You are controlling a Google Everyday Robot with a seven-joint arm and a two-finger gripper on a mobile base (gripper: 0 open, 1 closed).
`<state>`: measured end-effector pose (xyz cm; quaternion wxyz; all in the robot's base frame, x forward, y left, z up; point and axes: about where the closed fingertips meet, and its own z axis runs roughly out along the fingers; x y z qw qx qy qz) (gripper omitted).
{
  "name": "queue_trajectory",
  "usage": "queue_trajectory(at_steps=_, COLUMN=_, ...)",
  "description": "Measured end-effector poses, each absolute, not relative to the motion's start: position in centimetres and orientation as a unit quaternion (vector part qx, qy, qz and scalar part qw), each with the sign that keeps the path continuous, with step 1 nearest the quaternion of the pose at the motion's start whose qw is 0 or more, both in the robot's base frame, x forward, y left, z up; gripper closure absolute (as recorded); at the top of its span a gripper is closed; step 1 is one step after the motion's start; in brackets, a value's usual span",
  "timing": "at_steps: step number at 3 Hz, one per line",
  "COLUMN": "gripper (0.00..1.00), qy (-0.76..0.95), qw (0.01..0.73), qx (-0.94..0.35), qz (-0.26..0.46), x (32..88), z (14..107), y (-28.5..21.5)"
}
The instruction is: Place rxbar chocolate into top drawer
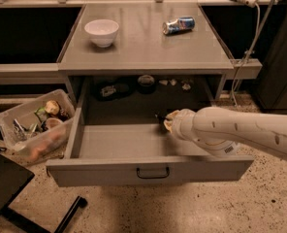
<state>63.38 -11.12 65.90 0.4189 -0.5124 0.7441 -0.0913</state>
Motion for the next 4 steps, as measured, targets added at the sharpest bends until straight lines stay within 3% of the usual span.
queue_trajectory(at_steps=1, gripper=0.81, qy=0.747, qw=0.415, qx=-0.512, qz=-0.088, x=63.34, z=65.17, y=-11.17)
queue_trajectory(at_steps=4, gripper=0.11, qy=0.747, qw=0.415, qx=-0.512, qz=-0.088, x=63.35, z=65.18, y=-11.16)
